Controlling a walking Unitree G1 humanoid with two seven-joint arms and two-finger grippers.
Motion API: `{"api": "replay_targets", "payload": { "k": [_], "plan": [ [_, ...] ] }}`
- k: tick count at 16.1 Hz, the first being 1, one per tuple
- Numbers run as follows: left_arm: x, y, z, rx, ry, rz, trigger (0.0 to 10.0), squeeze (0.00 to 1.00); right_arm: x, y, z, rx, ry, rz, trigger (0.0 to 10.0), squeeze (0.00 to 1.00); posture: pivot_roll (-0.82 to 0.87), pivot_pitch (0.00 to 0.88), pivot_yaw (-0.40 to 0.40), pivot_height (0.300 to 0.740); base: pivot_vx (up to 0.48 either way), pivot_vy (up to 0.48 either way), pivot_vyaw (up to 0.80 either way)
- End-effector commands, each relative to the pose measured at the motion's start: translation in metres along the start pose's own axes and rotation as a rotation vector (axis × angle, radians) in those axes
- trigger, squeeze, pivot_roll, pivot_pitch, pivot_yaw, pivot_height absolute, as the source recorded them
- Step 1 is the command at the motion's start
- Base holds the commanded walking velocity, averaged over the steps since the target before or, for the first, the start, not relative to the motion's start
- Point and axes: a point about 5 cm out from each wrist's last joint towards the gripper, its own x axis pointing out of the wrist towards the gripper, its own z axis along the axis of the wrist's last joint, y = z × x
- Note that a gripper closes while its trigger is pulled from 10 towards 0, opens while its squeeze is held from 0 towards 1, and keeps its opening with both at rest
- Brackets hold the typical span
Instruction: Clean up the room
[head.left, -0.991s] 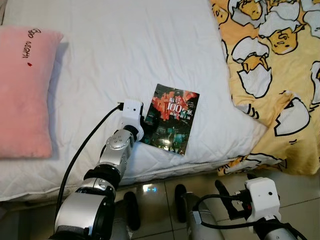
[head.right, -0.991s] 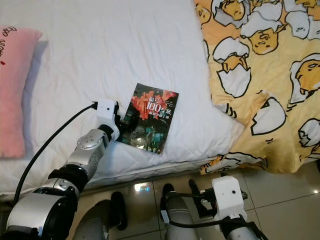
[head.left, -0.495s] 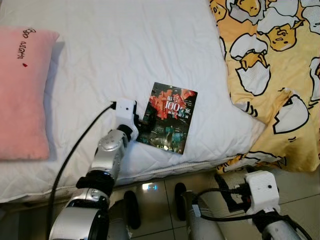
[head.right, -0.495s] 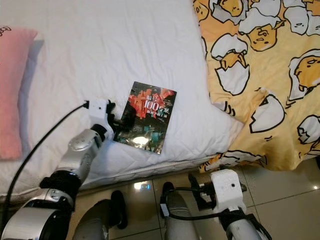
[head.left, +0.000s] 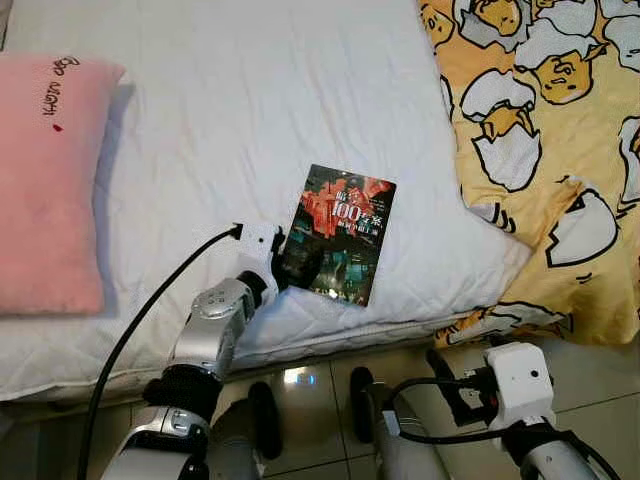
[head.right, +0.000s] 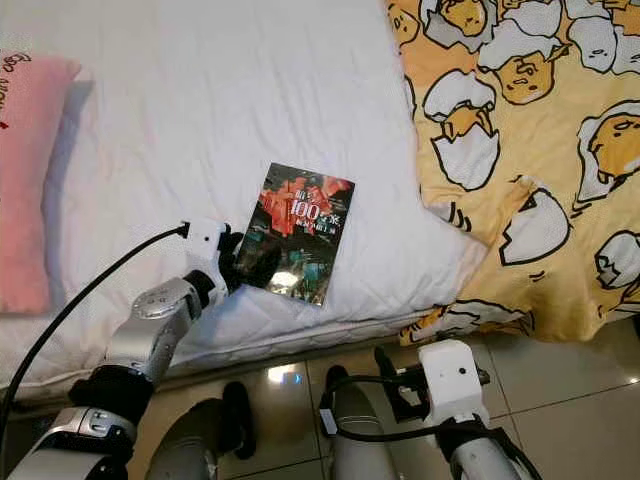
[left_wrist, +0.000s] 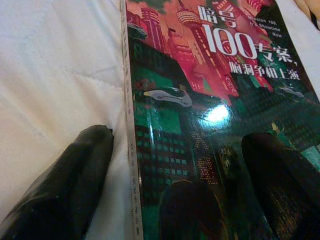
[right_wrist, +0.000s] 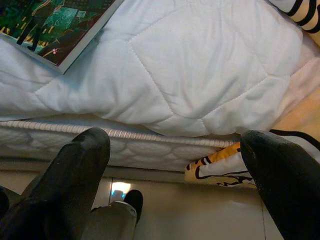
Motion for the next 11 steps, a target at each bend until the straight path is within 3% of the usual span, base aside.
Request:
{"api": "replay_targets", "payload": {
  "k": [1, 3, 5, 11],
  "plan": [
    [-0.003, -0.011, -0.029, -0.043, 0.117, -0.019, 10.0, 0.0, -0.004, 0.0, -0.008, -0.001, 0.037, 0.003, 10.0, 0.0, -0.33, 0.344, -0.034, 0.74, 0.0, 0.0, 0.0],
    [-0.001, -0.016, -0.031, -0.074, 0.121, -0.043, 10.0, 0.0, -0.004, 0.0, -0.008, -0.001, 0.038, 0.003, 10.0, 0.0, -0.33, 0.35, -0.033, 0.74, 0.0, 0.0, 0.0],
    [0.006, -0.027, -0.039, -0.101, 0.149, -0.075, 0.0, 0.0, -0.003, 0.001, -0.008, 0.001, 0.04, 0.004, 10.0, 0.0, -0.33, 0.355, -0.033, 0.74, 0.0, 0.0, 0.0],
    [0.012, -0.023, -0.049, -0.206, 0.183, -0.024, 0.0, 0.0, -0.003, -0.001, -0.008, 0.008, 0.042, -0.013, 10.0, 0.0, -0.34, 0.361, -0.032, 0.74, 0.0, 0.0, 0.0]
  ]
}}
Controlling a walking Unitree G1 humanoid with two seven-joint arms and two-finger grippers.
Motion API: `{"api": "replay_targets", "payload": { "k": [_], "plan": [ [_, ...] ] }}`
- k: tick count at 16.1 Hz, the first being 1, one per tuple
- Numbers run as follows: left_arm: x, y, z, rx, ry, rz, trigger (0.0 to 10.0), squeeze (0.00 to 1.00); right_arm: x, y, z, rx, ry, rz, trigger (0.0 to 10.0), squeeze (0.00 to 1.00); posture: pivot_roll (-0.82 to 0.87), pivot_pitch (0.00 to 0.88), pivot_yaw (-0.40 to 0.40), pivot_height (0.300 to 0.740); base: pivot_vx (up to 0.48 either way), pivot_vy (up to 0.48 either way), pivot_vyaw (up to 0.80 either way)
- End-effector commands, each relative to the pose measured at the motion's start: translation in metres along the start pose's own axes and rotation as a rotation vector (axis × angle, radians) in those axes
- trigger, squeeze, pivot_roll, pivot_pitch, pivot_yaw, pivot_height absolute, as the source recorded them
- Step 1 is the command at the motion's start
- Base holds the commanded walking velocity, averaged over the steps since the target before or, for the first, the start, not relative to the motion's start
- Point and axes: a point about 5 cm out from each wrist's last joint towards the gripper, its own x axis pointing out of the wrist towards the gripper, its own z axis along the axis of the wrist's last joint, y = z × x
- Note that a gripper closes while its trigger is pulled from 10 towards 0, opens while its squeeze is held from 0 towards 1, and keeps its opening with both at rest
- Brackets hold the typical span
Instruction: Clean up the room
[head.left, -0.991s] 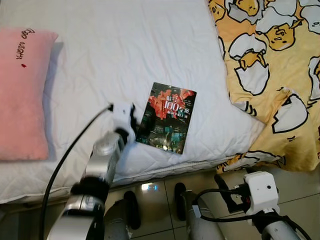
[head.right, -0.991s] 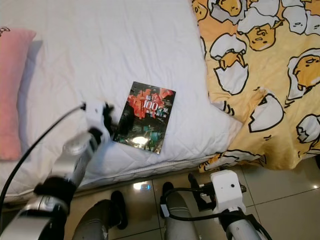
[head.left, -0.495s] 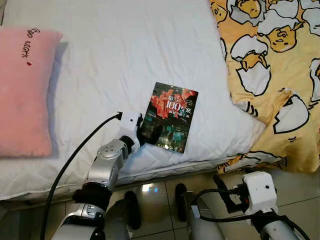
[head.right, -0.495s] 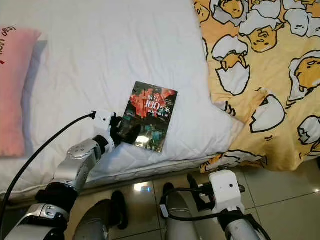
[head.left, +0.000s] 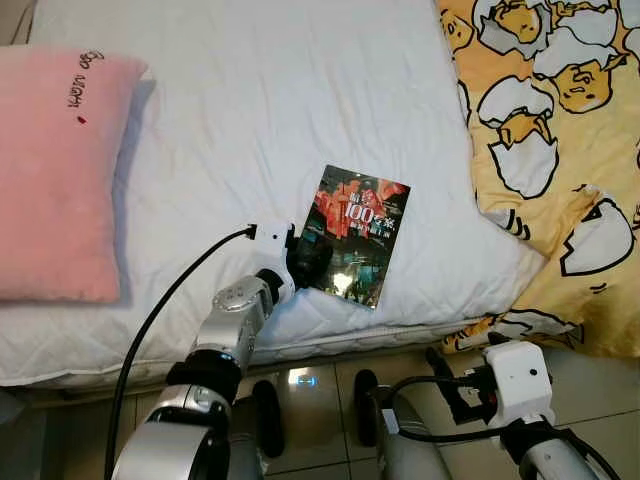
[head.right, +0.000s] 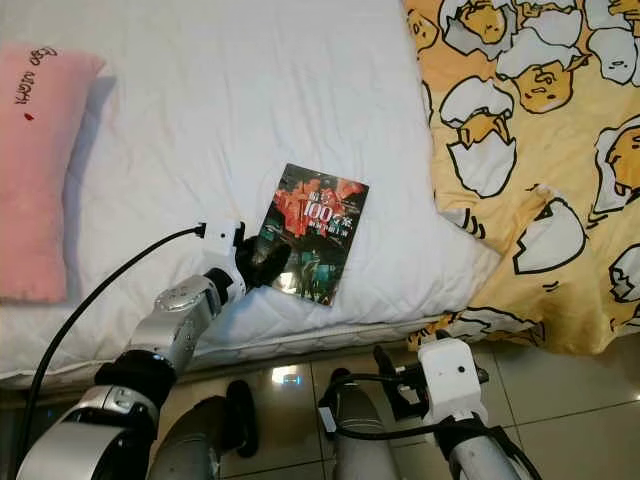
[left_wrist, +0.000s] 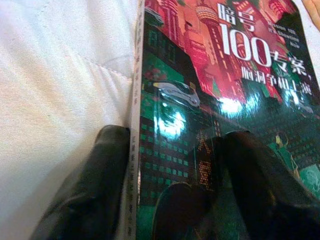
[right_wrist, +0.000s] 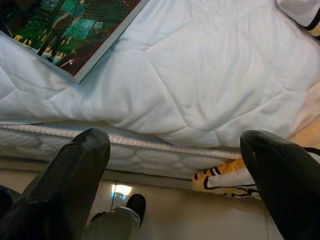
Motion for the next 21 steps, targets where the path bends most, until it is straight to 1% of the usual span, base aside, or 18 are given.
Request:
{"api": "replay_targets", "payload": {
  "k": [1, 2, 3, 4, 5, 10, 11, 13, 14, 15, 16, 17, 19, 21],
  "plan": [
    [-0.007, -0.007, -0.043, -0.082, 0.155, -0.011, 0.0, 0.0, -0.004, -0.001, -0.009, 0.007, 0.046, -0.014, 10.0, 0.0, -0.34, 0.362, -0.032, 0.74, 0.0, 0.0, 0.0],
    [-0.007, -0.006, -0.042, -0.075, 0.152, -0.013, 0.0, 0.0, -0.003, -0.001, -0.009, 0.009, 0.047, -0.015, 10.0, 0.0, -0.34, 0.361, -0.031, 0.74, 0.0, 0.0, 0.0],
    [-0.007, -0.004, -0.042, -0.013, 0.165, -0.007, 0.0, 0.0, -0.001, -0.001, -0.009, 0.011, 0.045, -0.015, 10.0, 0.0, -0.33, 0.36, -0.03, 0.74, 0.0, 0.0, 0.0],
    [-0.008, -0.003, -0.044, 0.075, 0.191, 0.0, 0.0, 0.0, -0.001, -0.001, -0.009, 0.012, 0.043, -0.015, 10.0, 0.0, -0.33, 0.36, -0.03, 0.74, 0.0, 0.0, 0.0],
    [-0.008, -0.003, -0.044, 0.099, 0.194, 0.008, 0.0, 0.0, 0.0, -0.001, -0.008, 0.015, 0.036, -0.016, 10.0, 0.0, -0.33, 0.362, -0.027, 0.74, 0.0, 0.0, 0.0],
    [-0.004, 0.0, -0.035, 0.059, 0.143, 0.026, 0.0, 0.0, 0.003, -0.001, -0.008, 0.018, 0.031, -0.021, 10.0, 0.0, -0.33, 0.36, -0.022, 0.74, 0.0, 0.0, 0.0],
    [-0.003, 0.001, -0.031, 0.04, 0.116, 0.039, 0.0, 0.0, 0.004, -0.001, -0.007, 0.019, 0.03, -0.024, 10.0, 0.0, -0.33, 0.355, -0.018, 0.74, 0.0, 0.0, 0.0],
    [0.0, 0.008, -0.008, -0.029, -0.014, 0.089, 0.0, 0.0, 0.007, -0.002, -0.008, 0.021, 0.026, -0.029, 10.0, 0.0, -0.32, 0.344, -0.013, 0.74, 0.0, 0.0, 0.0],
    [0.0, 0.01, 0.006, -0.04, -0.076, 0.097, 0.0, 0.0, 0.009, -0.002, -0.008, 0.022, 0.023, -0.03, 10.0, 0.0, -0.32, 0.337, -0.01, 0.74, 0.0, 0.0, 0.0],
    [-0.001, 0.013, 0.015, -0.034, -0.12, 0.108, 0.0, 0.0, 0.01, -0.003, -0.008, 0.023, 0.021, -0.032, 10.0, 0.0, -0.32, 0.329, -0.007, 0.74, 0.0, 0.0, 0.0],
    [-0.005, 0.017, 0.029, -0.004, -0.183, 0.123, 0.0, 0.0, 0.014, -0.003, -0.007, 0.028, 0.015, -0.037, 10.0, 0.0, -0.31, 0.322, -0.004, 0.74, 0.0, 0.0, 0.0],
    [-0.008, 0.019, 0.038, 0.002, -0.218, 0.122, 0.0, 0.0, 0.017, -0.003, -0.007, 0.032, 0.012, -0.038, 10.0, 0.0, -0.29, 0.308, -0.001, 0.74, 0.0, 0.0, 0.0],
    [-0.015, 0.027, 0.045, 0.031, -0.257, 0.154, 0.0, 0.0, 0.024, -0.002, -0.007, 0.036, 0.004, -0.033, 10.0, 0.0, -0.28, 0.291, 0.003, 0.74, 0.0, 0.0, 0.0],
    [-0.021, 0.04, 0.047, 0.055, -0.261, 0.217, 0.0, 0.0, 0.03, -0.001, -0.006, 0.038, -0.004, -0.027, 10.0, 0.0, -0.26, 0.275, 0.005, 0.74, 0.0, 0.0, 0.0]
  ]
}}
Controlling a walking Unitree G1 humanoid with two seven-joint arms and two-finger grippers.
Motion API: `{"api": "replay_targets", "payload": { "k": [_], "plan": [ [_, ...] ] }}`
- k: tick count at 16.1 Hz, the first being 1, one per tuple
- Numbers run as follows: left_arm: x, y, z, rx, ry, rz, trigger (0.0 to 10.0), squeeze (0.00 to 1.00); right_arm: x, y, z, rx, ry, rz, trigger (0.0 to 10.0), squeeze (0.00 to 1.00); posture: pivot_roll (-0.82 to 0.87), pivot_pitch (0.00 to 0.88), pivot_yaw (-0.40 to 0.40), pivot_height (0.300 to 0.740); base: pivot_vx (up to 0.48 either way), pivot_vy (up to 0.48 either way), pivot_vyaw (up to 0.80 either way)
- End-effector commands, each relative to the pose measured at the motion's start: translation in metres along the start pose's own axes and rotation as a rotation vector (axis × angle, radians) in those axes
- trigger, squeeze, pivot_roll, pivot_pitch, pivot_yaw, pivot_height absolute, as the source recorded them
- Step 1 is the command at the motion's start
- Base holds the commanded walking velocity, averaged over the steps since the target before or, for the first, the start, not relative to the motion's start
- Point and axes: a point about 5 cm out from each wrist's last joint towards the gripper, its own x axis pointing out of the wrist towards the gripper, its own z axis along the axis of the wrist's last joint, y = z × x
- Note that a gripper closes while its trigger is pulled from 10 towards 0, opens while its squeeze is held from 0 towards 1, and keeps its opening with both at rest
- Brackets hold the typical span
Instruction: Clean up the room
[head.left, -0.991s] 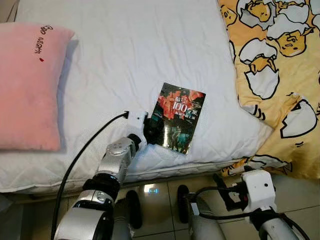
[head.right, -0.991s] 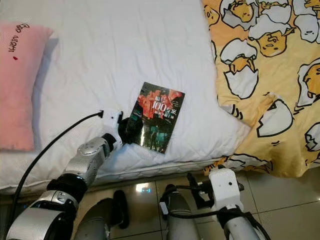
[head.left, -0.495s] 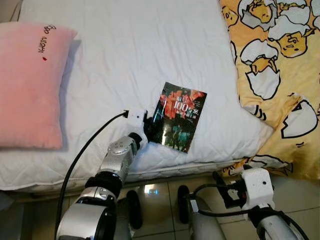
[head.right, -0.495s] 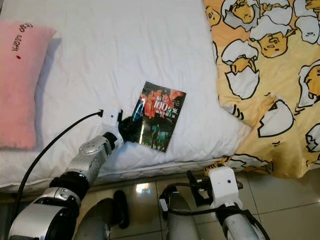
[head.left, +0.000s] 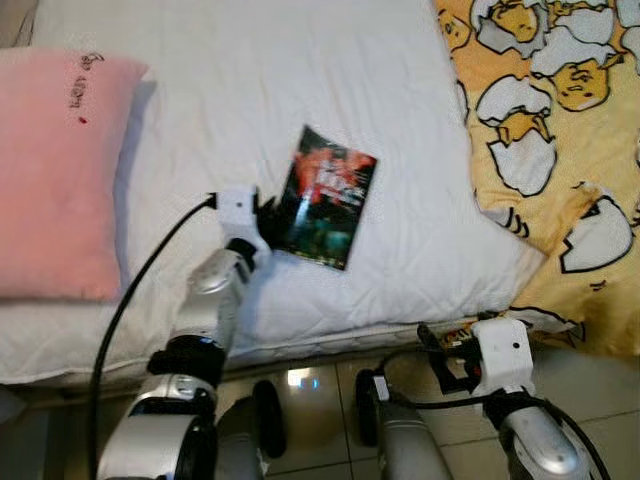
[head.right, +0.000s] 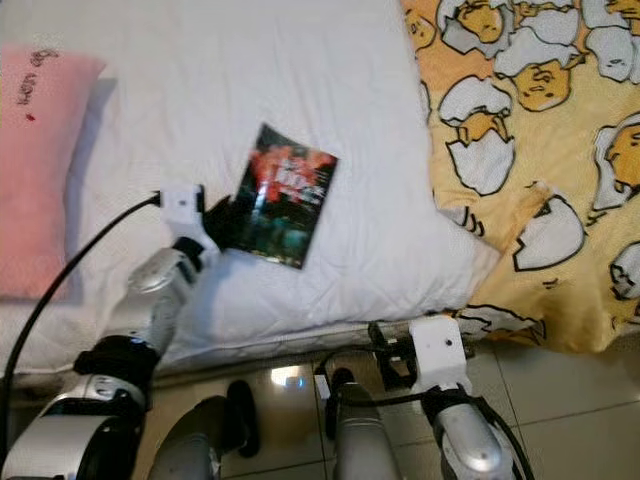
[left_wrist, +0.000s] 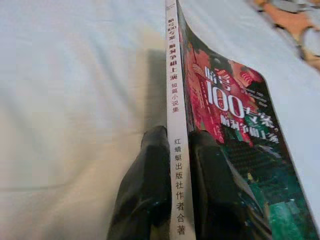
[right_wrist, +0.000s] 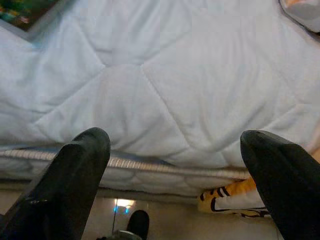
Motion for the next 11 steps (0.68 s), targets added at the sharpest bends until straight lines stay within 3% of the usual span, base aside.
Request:
{"api": "replay_targets", "payload": {
  "k": [1, 2, 3, 6, 11],
  "plan": [
    [-0.006, 0.01, -0.004, 0.013, 0.004, 0.05, 0.0, 0.0, -0.002, 0.0, -0.008, 0.007, 0.026, -0.008, 10.0, 0.0, -0.26, 0.272, 0.005, 0.74, 0.0, 0.0, 0.0],
    [-0.008, 0.02, 0.002, 0.053, -0.007, 0.1, 0.0, 0.0, 0.003, 0.0, -0.007, 0.007, 0.016, -0.004, 10.0, 0.0, -0.25, 0.248, 0.009, 0.74, 0.0, 0.0, 0.0],
    [-0.008, 0.023, 0.008, 0.102, -0.028, 0.125, 9.7, 0.0, 0.007, 0.0, -0.006, 0.005, 0.008, -0.004, 10.0, 0.0, -0.25, 0.23, 0.009, 0.74, 0.0, 0.0, 0.0],
    [-0.007, 0.021, 0.026, 0.18, -0.105, 0.158, 10.0, 0.0, 0.016, -0.004, 0.004, -0.008, -0.042, -0.013, 10.0, 0.0, -0.24, 0.189, 0.013, 0.74, 0.0, 0.296, 0.0],
    [0.007, 0.018, 0.031, 0.189, -0.088, 0.21, 10.0, 0.0, 0.025, -0.006, 0.009, -0.013, -0.079, -0.023, 10.0, 0.0, -0.25, 0.173, 0.017, 0.74, 0.0, 0.48, 0.0]
  ]
}}
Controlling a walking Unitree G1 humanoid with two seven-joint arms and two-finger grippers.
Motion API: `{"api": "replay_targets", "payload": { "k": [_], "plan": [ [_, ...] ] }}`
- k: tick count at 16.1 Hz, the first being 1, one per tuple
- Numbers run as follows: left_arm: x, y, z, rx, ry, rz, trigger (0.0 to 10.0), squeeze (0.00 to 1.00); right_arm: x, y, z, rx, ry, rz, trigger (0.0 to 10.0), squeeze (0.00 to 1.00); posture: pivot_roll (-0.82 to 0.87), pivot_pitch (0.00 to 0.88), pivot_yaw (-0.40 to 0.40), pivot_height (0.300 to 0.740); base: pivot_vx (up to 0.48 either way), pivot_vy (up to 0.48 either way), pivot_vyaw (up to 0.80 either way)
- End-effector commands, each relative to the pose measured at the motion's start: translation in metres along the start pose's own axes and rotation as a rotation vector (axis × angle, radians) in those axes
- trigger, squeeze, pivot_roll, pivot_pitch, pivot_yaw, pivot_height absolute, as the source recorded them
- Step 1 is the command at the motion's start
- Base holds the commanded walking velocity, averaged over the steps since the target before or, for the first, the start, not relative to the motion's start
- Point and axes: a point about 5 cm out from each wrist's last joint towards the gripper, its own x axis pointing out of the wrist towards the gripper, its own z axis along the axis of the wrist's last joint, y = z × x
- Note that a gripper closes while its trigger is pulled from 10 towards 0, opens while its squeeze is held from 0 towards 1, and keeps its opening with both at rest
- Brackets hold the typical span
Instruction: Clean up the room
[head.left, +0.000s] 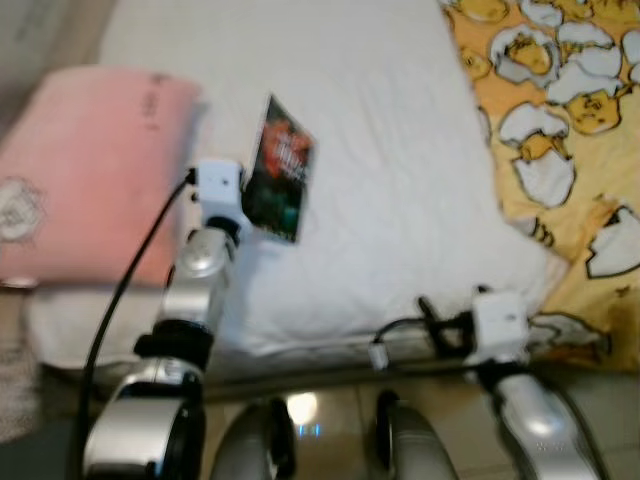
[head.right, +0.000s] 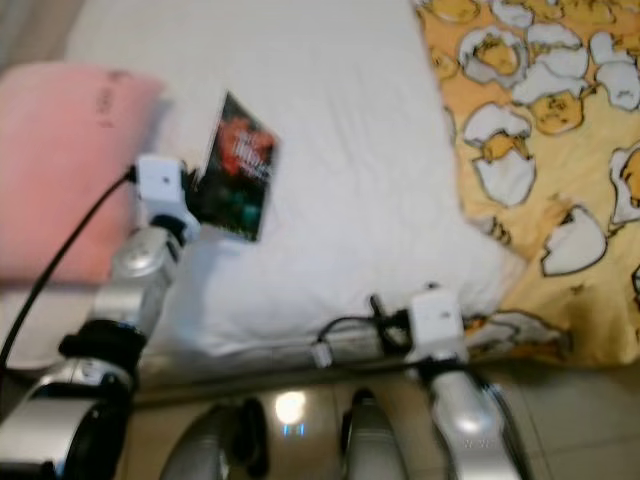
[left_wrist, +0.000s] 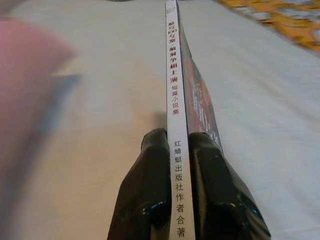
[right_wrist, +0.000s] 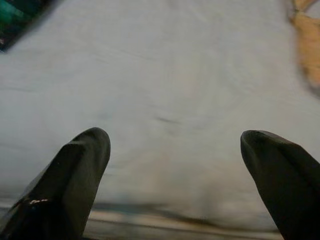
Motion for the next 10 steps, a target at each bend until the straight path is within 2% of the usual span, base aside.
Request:
{"api": "replay_targets", "payload": {
  "k": [1, 2, 4, 5, 6, 8, 9, 10],
  "plan": [
    [0.003, -0.004, 0.002, -0.003, -0.008, 0.013, 10.0, 0.0, -0.003, -0.008, -0.006, -0.011, 0.024, -0.027, 10.0, 0.0, -0.25, 0.179, 0.02, 0.74, 0.0, 0.48, 0.65],
    [0.005, -0.006, 0.002, -0.004, -0.001, 0.014, 10.0, 0.0, -0.003, -0.008, -0.006, -0.01, 0.024, -0.029, 10.0, 0.0, -0.25, 0.183, 0.019, 0.74, 0.0, 0.48, 0.63],
    [0.013, -0.017, 0.001, -0.012, 0.037, -0.003, 10.0, 0.0, -0.005, -0.009, -0.009, 0.002, 0.031, -0.049, 10.0, 0.0, -0.25, 0.196, 0.023, 0.74, 0.0, 0.48, 0.0],
    [0.018, -0.03, -0.003, -0.005, 0.094, -0.036, 10.0, 0.0, -0.006, -0.008, -0.01, 0.001, 0.034, -0.049, 10.0, 0.0, -0.25, 0.204, 0.026, 0.74, 0.0, 0.0, 0.0],
    [0.019, -0.034, -0.004, -0.001, 0.11, -0.047, 10.0, 0.0, -0.007, -0.008, -0.011, 0.0, 0.035, -0.048, 10.0, 0.0, -0.25, 0.205, 0.027, 0.74, 0.0, 0.0, 0.0],
    [0.024, -0.065, 0.004, -0.023, 0.101, -0.164, 10.0, 0.0, -0.009, -0.004, -0.011, -0.003, 0.036, -0.041, 10.0, 0.0, -0.26, 0.217, 0.032, 0.74, 0.0, 0.0, 0.0],
    [0.025, -0.072, 0.005, -0.026, 0.095, -0.185, 10.0, 0.0, -0.01, -0.004, -0.011, -0.003, 0.037, -0.04, 10.0, 0.0, -0.26, 0.217, 0.032, 0.74, 0.0, 0.0, 0.0],
    [0.025, -0.086, 0.008, -0.035, 0.078, -0.229, 10.0, 0.0, -0.01, -0.003, -0.012, -0.005, 0.037, -0.039, 10.0, 0.0, -0.27, 0.223, 0.033, 0.74, 0.0, 0.0, 0.0]
  ]
}}
